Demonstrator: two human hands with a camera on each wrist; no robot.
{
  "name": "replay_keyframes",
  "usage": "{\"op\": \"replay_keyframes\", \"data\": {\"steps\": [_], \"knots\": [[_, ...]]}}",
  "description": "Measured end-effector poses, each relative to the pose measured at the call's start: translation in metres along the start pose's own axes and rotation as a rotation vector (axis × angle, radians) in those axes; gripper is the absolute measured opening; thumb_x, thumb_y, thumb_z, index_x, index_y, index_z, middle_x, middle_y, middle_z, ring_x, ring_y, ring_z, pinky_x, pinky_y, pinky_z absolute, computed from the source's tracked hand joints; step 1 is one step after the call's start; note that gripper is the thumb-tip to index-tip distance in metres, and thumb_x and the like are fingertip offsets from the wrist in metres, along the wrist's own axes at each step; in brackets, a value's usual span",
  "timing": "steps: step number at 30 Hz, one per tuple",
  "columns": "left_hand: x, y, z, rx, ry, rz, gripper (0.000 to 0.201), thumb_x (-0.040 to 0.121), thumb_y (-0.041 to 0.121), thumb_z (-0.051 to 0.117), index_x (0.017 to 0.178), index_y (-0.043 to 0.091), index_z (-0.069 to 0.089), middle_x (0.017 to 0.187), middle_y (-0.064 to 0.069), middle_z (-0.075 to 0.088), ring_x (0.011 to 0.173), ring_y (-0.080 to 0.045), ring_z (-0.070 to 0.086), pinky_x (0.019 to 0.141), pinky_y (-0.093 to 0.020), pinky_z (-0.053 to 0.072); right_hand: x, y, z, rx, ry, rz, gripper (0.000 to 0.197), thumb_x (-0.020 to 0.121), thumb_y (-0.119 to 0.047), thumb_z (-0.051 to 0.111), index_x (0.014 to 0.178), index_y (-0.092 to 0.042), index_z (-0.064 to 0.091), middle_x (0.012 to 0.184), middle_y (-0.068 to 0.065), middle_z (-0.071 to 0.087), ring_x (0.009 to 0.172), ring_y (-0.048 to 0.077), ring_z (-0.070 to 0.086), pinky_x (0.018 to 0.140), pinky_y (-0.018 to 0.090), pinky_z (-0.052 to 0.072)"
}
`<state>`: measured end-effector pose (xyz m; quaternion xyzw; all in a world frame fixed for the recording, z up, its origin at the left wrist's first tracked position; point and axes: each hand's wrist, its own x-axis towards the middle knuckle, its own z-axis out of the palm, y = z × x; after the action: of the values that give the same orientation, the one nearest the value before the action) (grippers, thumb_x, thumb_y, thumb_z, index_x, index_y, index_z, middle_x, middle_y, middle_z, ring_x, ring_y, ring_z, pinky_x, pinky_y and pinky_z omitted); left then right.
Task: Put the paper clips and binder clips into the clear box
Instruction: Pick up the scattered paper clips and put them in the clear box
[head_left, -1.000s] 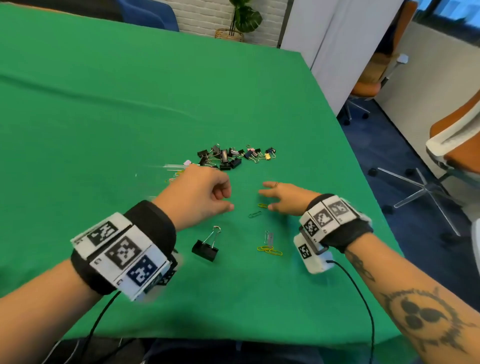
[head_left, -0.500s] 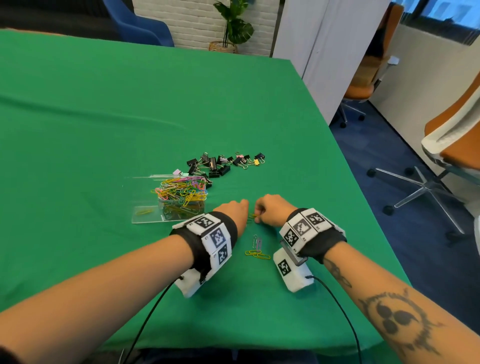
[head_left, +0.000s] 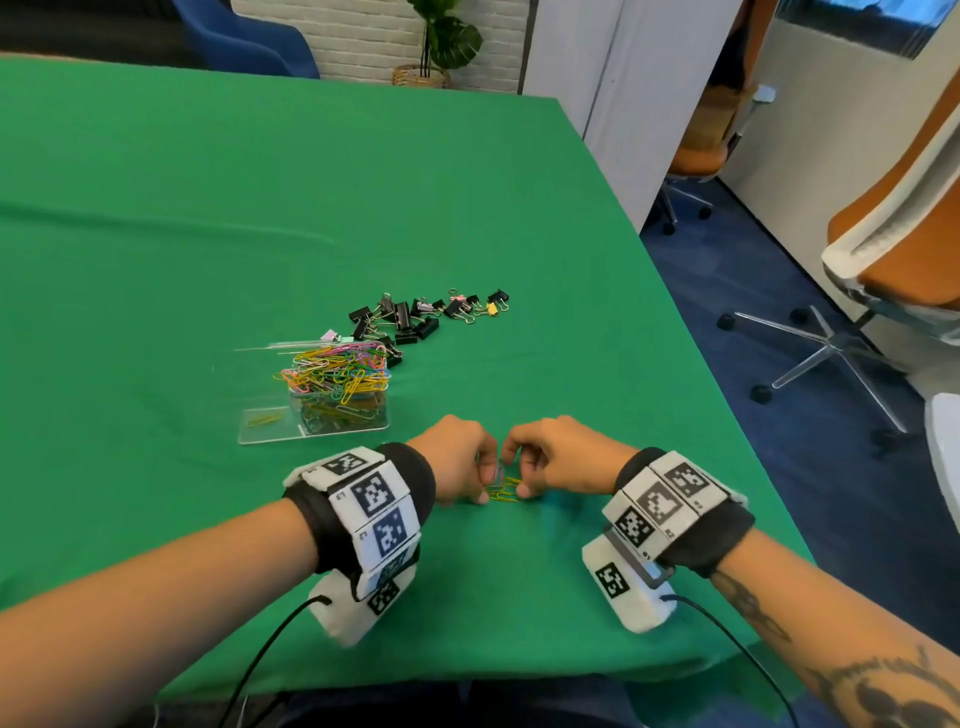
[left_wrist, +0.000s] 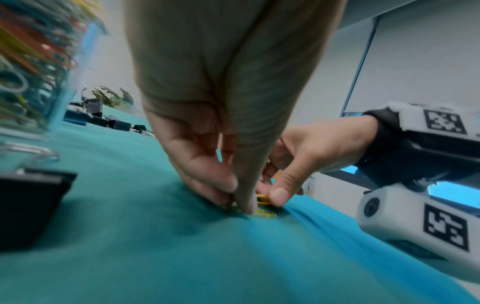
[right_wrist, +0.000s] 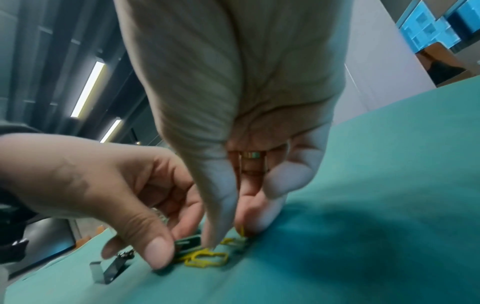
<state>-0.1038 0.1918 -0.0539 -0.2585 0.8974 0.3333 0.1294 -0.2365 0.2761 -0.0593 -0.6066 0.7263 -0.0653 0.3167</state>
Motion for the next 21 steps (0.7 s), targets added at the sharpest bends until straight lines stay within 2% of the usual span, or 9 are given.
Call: {"op": "replay_keyframes", "data": {"steps": [1, 3, 5, 8, 11, 13, 17, 19, 21], "knots": [[0.000, 0.002, 0.002, -0.004, 0.016, -0.002, 0.021, 0.074, 0.005, 0.071, 0.080, 0.015, 0.054, 0.061, 0.005, 0.048, 0.064, -0.022, 0.054, 0.041, -0.015, 0.044, 0.000, -0.002, 0.002, -0.003, 0.004, -0.014, 0.029, 0.072, -0.010, 0.074, 0.095, -0.014, 0.057, 0.062, -0.010, 0.055, 0.050, -0.008, 0.052, 0.058, 0.009, 0.038], [0.001, 0.003, 0.004, 0.006, 0.061, -0.014, 0.029, 0.071, 0.006, 0.074, 0.082, 0.015, 0.049, 0.061, 0.007, 0.047, 0.070, -0.020, 0.054, 0.061, -0.026, 0.051, 0.000, -0.007, 0.005, -0.042, 0.012, -0.029, 0.034, 0.071, -0.015, 0.076, 0.094, -0.016, 0.051, 0.067, -0.007, 0.056, 0.061, 0.008, 0.053, 0.066, 0.026, 0.044], [0.001, 0.001, 0.005, 0.012, 0.109, -0.041, 0.035, 0.066, 0.009, 0.078, 0.076, 0.017, 0.045, 0.061, 0.008, 0.048, 0.073, -0.018, 0.053, 0.074, -0.031, 0.049, 0.002, -0.010, 0.005, -0.123, 0.001, -0.036, 0.044, 0.071, -0.021, 0.076, 0.107, -0.013, 0.051, 0.065, -0.010, 0.051, 0.069, 0.016, 0.052, 0.067, 0.031, 0.044], [-0.001, -0.005, 0.005, 0.001, 0.150, -0.099, 0.038, 0.063, 0.017, 0.082, 0.069, 0.019, 0.045, 0.068, 0.002, 0.054, 0.074, -0.020, 0.053, 0.073, -0.029, 0.046, 0.010, -0.013, 0.001, -0.200, -0.020, -0.068, 0.053, 0.073, -0.024, 0.074, 0.120, -0.017, 0.050, 0.065, -0.013, 0.041, 0.073, 0.017, 0.048, 0.069, 0.031, 0.041], [-0.003, -0.008, 0.006, -0.007, 0.156, -0.089, 0.027, 0.065, 0.021, 0.080, 0.078, 0.016, 0.056, 0.076, -0.003, 0.057, 0.073, -0.020, 0.053, 0.075, -0.029, 0.048, 0.015, -0.012, -0.002, -0.233, -0.002, -0.090, 0.045, 0.076, -0.026, 0.072, 0.113, -0.011, 0.052, 0.074, -0.008, 0.039, 0.081, 0.016, 0.041, 0.074, 0.032, 0.038], [-0.001, -0.009, 0.007, -0.017, 0.154, -0.063, 0.021, 0.069, 0.018, 0.078, 0.082, 0.011, 0.064, 0.075, -0.002, 0.058, 0.074, -0.018, 0.054, 0.078, -0.030, 0.049, 0.015, -0.011, 0.000, -0.233, -0.014, -0.086, 0.040, 0.078, -0.025, 0.070, 0.110, -0.008, 0.052, 0.089, -0.002, 0.039, 0.084, 0.015, 0.040, 0.079, 0.033, 0.039], [0.002, -0.007, 0.009, 0.003, 0.140, -0.061, 0.018, 0.073, 0.018, 0.073, 0.087, 0.008, 0.065, 0.079, -0.004, 0.058, 0.079, -0.021, 0.057, 0.079, -0.029, 0.050, 0.011, -0.010, 0.005, -0.233, -0.031, -0.032, 0.025, 0.083, -0.023, 0.063, 0.101, -0.008, 0.056, 0.097, 0.000, 0.035, 0.085, 0.018, 0.043, 0.082, 0.033, 0.041], [0.002, -0.006, 0.009, 0.010, 0.125, -0.068, 0.016, 0.075, 0.017, 0.072, 0.086, 0.010, 0.064, 0.081, -0.004, 0.058, 0.079, -0.022, 0.056, 0.079, -0.030, 0.049, 0.009, -0.012, 0.007, -0.252, -0.036, -0.016, 0.022, 0.085, -0.021, 0.060, 0.101, -0.007, 0.056, 0.097, 0.004, 0.038, 0.087, 0.023, 0.048, 0.083, 0.034, 0.041], [0.002, -0.005, 0.009, 0.011, 0.128, -0.064, 0.014, 0.075, 0.015, 0.072, 0.075, 0.017, 0.058, 0.080, -0.003, 0.057, 0.078, -0.019, 0.054, 0.080, -0.030, 0.048, 0.008, -0.014, 0.008, -0.278, -0.034, -0.013, 0.020, 0.086, -0.020, 0.059, 0.101, -0.007, 0.056, 0.102, 0.011, 0.048, 0.097, 0.027, 0.053, 0.082, 0.034, 0.041]]}}
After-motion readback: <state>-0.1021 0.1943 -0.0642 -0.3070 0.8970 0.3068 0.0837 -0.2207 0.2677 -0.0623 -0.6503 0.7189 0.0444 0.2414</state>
